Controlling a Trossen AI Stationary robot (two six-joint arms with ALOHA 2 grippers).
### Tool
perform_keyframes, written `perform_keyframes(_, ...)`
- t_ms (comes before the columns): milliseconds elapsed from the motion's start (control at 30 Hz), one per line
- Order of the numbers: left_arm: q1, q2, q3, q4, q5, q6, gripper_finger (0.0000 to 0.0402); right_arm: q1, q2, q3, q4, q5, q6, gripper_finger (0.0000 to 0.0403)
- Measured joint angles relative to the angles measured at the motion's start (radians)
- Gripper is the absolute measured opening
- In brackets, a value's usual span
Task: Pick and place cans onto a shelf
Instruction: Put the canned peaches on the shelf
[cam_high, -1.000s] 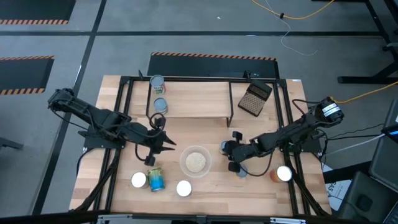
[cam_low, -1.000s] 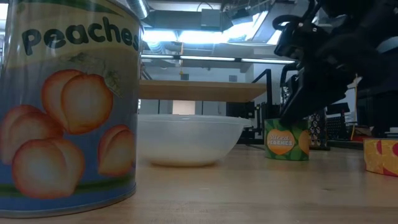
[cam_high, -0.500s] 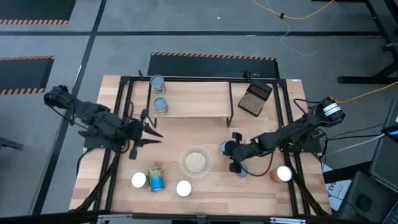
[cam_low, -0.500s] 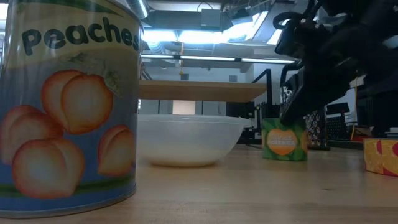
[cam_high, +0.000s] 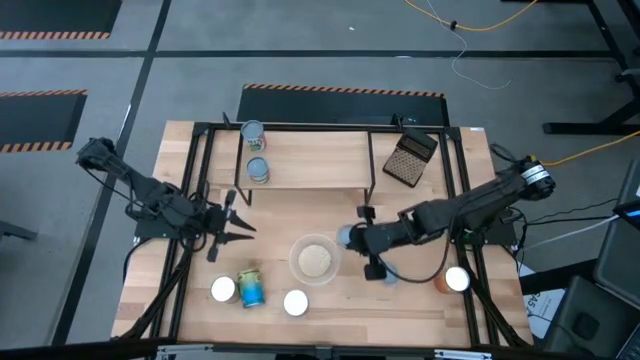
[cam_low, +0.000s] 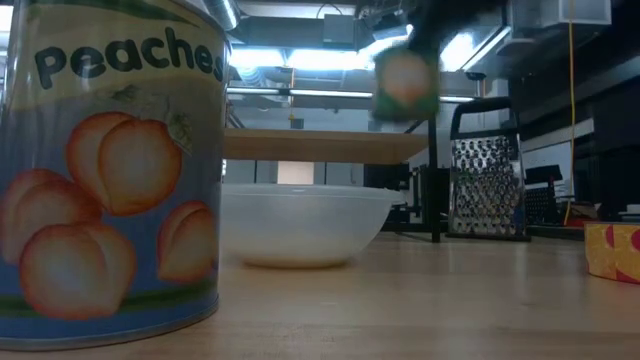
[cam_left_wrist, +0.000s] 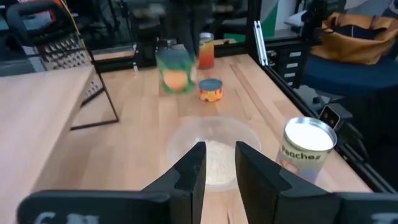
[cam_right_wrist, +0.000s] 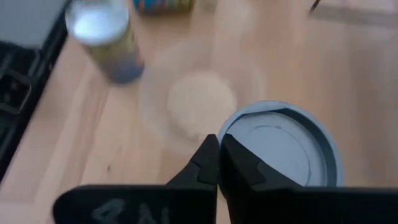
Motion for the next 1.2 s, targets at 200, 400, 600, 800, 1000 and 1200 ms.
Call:
perform_keyframes(200, 0.0, 0.001, -0.104, 0.128, 0.0, -0.001, 0.0079, -0.099, 0.0, 0.177, -0.02, 0.001, -0.265, 0.0008)
perform_keyframes(400, 0.001, 0.001, -0.163, 0.262, 0.0, 0.003, 0.0079, -0.278, -0.001, 0.277, 0.017, -0.119, -0.46, 0.0008)
perform_keyframes(600, 0.001, 0.015, -0.168, 0.267, -0.008, 0.003, 0.0079, -0.479, 0.017, 0.289, 0.164, -0.343, -0.568, 0.0008)
perform_keyframes(800, 0.001, 0.015, -0.168, 0.28, -0.009, 0.003, 0.0079, -0.625, 0.116, 0.301, 0.285, -0.564, -0.588, 0.0008)
perform_keyframes(1000, 0.001, 0.014, -0.168, 0.28, -0.009, 0.003, 0.0079, -0.689, 0.275, 0.479, 0.227, -0.642, -0.588, 0.0007)
perform_keyframes(1200, 0.001, 0.015, -0.168, 0.28, -0.009, 0.003, 0.0079, -0.725, 0.452, 0.723, 0.103, -0.659, -0.589, 0.0006)
